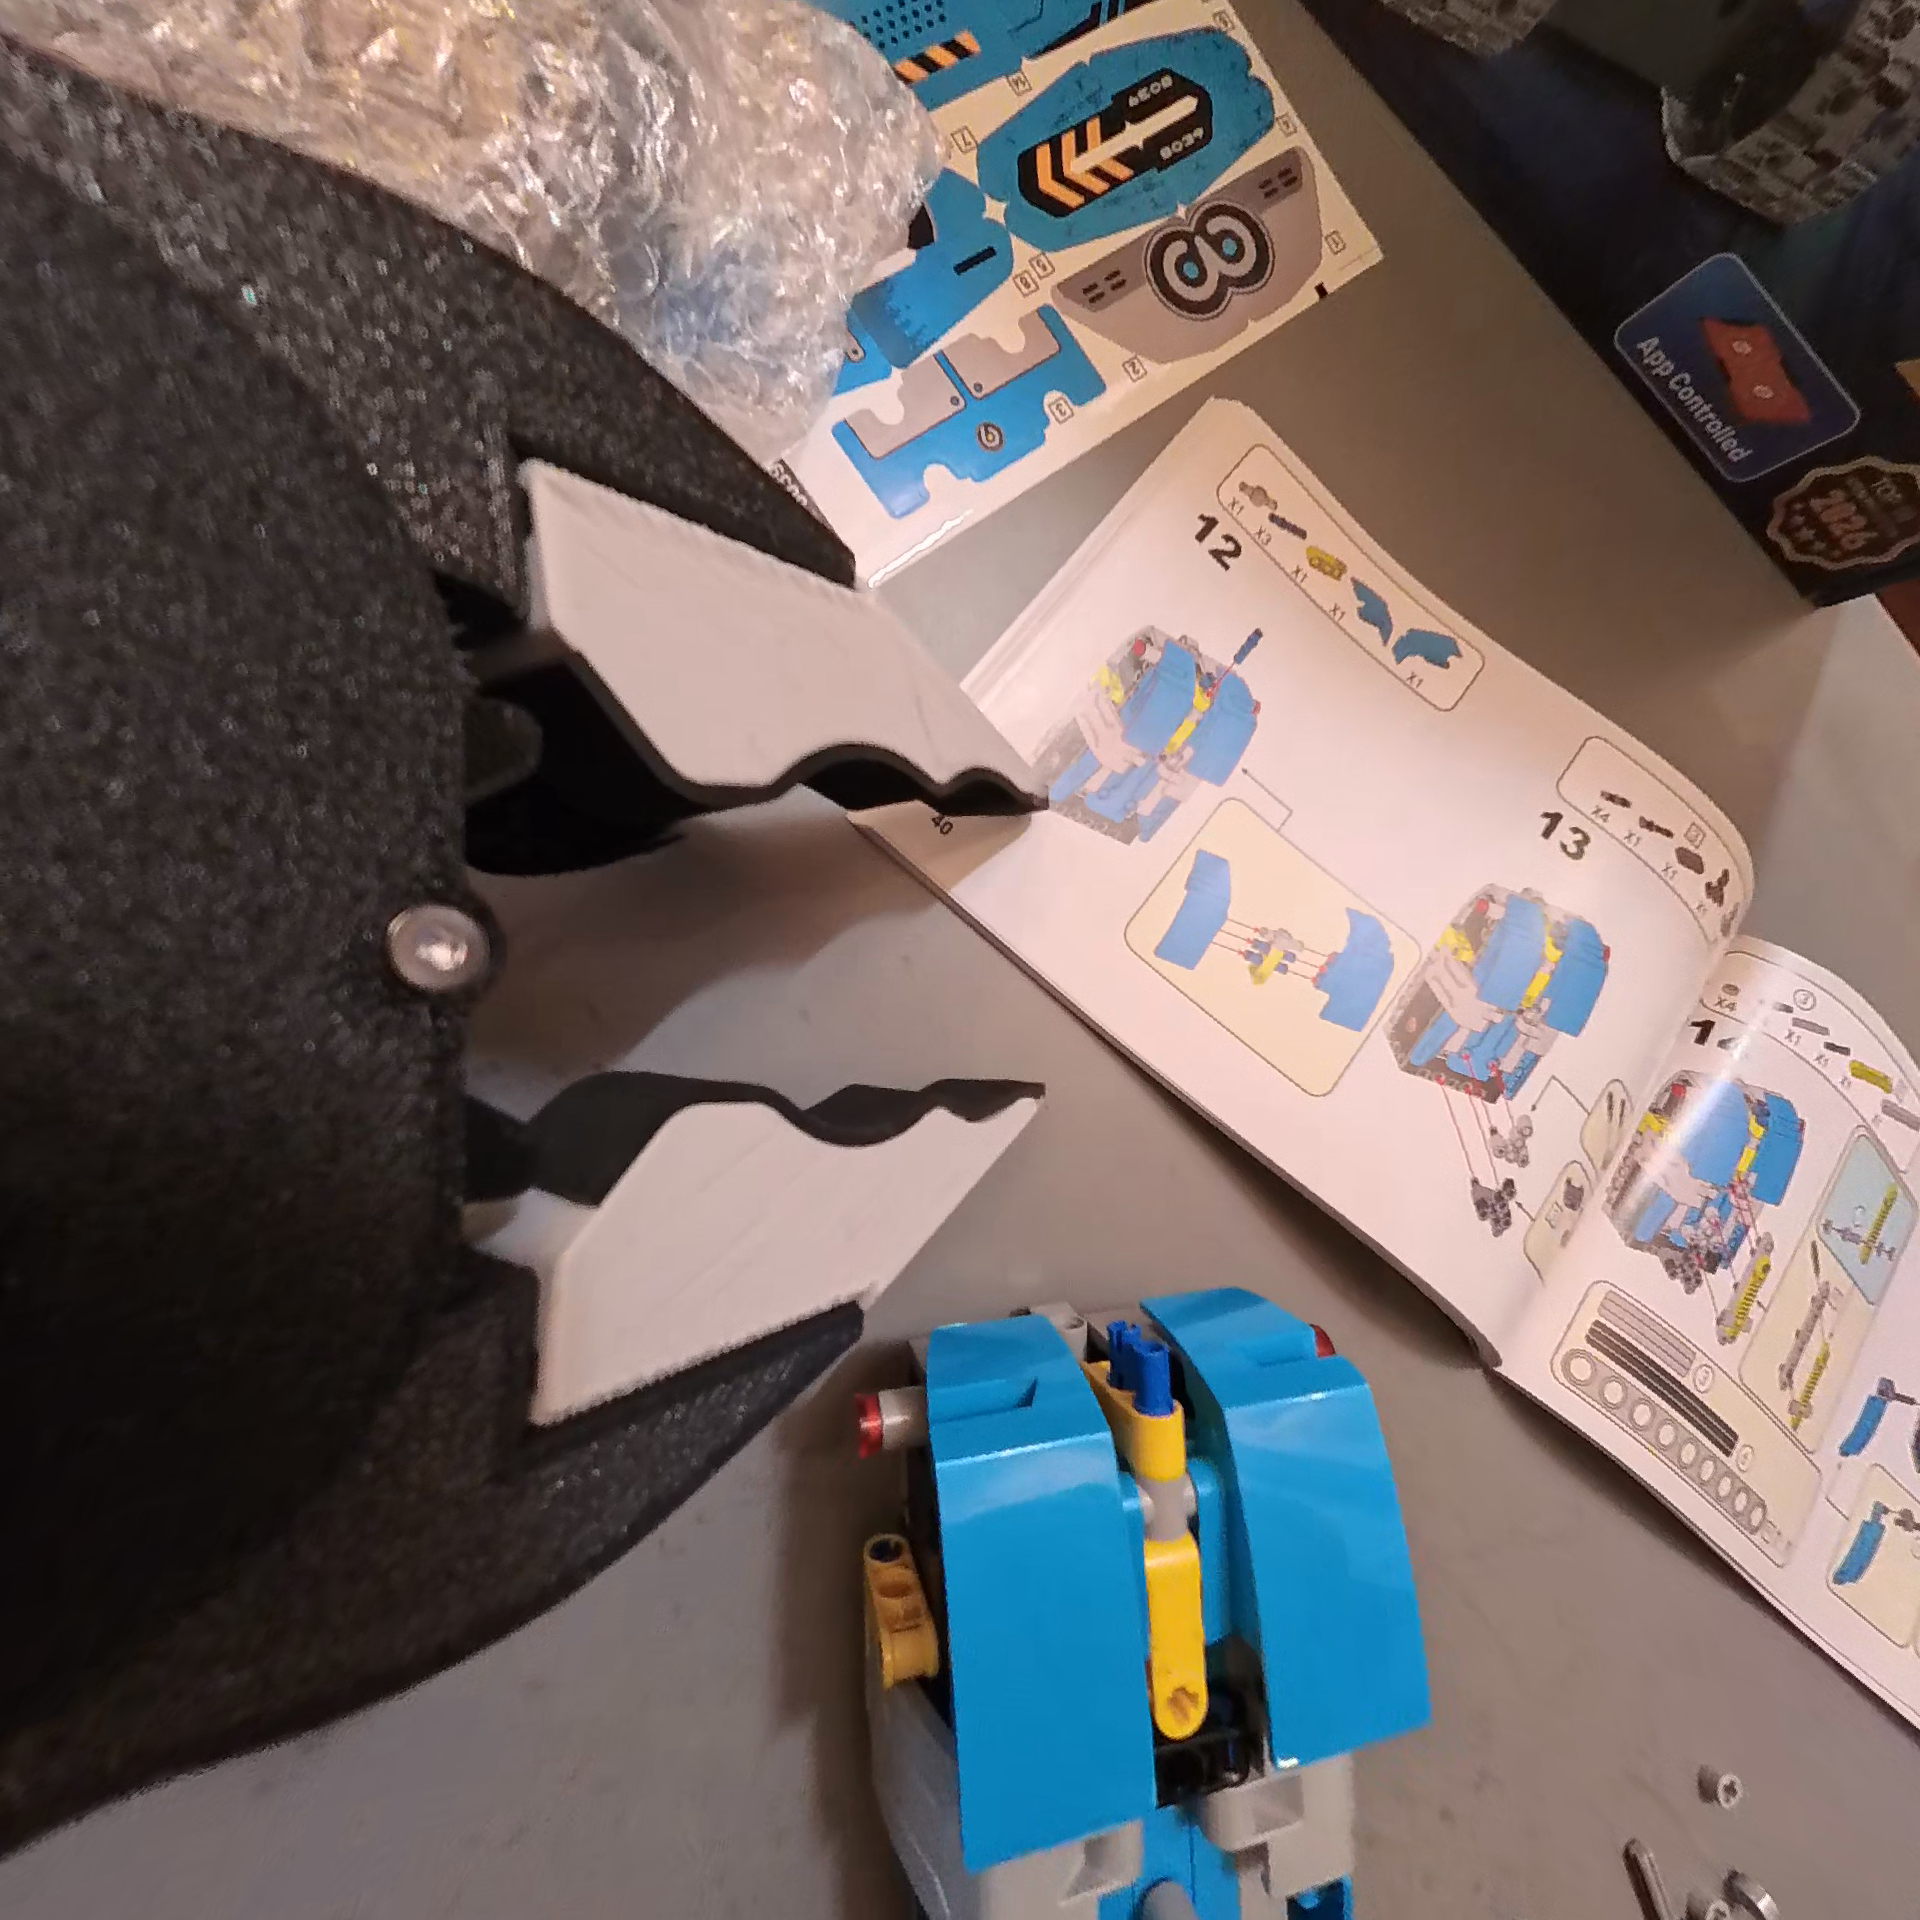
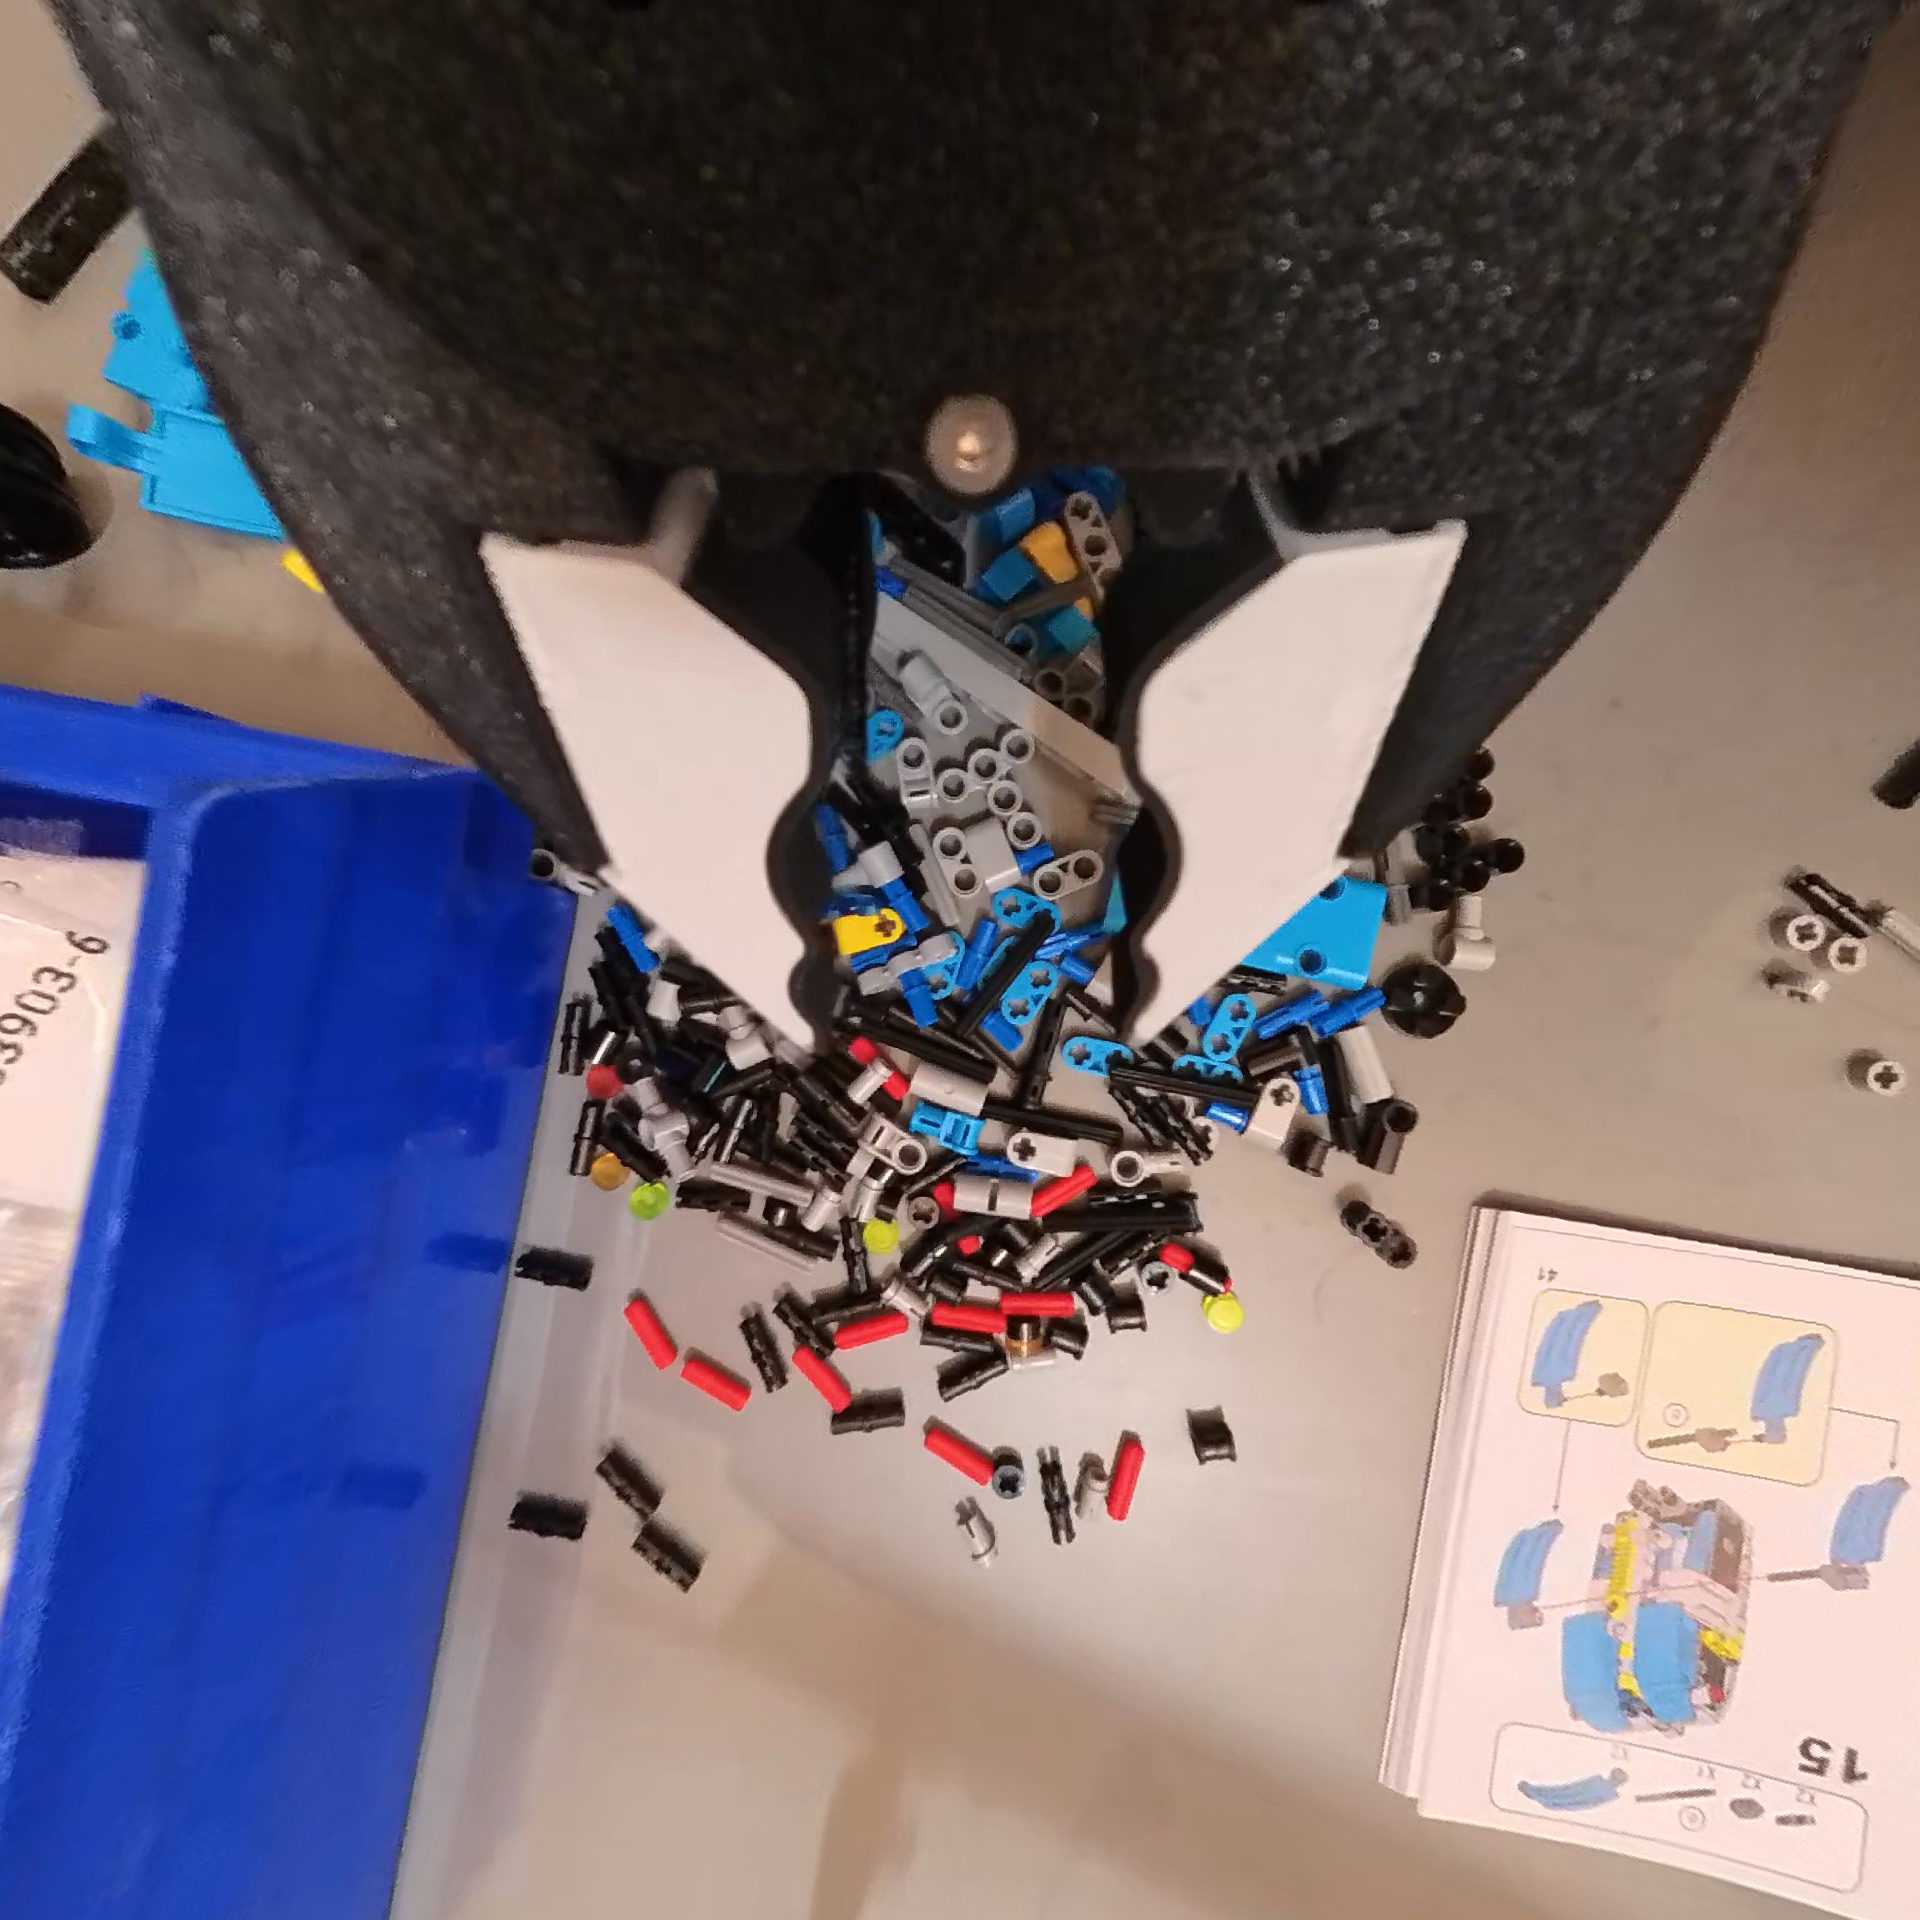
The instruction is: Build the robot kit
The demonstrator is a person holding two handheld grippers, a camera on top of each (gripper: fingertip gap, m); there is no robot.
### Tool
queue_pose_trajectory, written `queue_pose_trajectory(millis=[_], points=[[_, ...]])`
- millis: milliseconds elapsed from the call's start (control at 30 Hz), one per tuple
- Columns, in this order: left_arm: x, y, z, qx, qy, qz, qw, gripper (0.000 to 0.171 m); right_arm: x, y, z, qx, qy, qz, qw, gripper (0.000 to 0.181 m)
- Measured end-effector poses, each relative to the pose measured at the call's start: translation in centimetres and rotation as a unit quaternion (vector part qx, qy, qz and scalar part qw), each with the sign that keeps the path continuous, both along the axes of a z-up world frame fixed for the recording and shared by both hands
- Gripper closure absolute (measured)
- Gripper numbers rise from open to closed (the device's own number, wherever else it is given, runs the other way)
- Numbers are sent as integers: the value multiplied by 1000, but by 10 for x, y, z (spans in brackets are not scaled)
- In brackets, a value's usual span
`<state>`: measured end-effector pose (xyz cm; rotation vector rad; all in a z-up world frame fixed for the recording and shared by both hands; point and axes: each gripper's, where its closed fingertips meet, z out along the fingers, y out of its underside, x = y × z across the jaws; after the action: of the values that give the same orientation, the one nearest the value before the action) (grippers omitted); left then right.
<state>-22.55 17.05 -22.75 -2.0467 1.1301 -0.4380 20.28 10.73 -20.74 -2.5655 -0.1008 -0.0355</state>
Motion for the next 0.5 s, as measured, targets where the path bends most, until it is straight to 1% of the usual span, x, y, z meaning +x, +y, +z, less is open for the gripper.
queue_pose_trajectory(millis=[200, 333, 433, 500], points=[[0, 0, -1, -8, -3, 0, 1000, 121, 5, 3, 18, 40, -14, -9, 999, 133], [0, 0, 0, -3, -1, -1, 1000, 121, 6, 2, 14, 32, -7, -14, 999, 132], [0, 0, 0, 1, 1, -2, 1000, 121, 3, 3, 14, 36, -2, -9, 999, 120], [0, 0, 0, -2, 0, -1, 1000, 121, 4, 4, 11, 30, -11, -8, 999, 118]])
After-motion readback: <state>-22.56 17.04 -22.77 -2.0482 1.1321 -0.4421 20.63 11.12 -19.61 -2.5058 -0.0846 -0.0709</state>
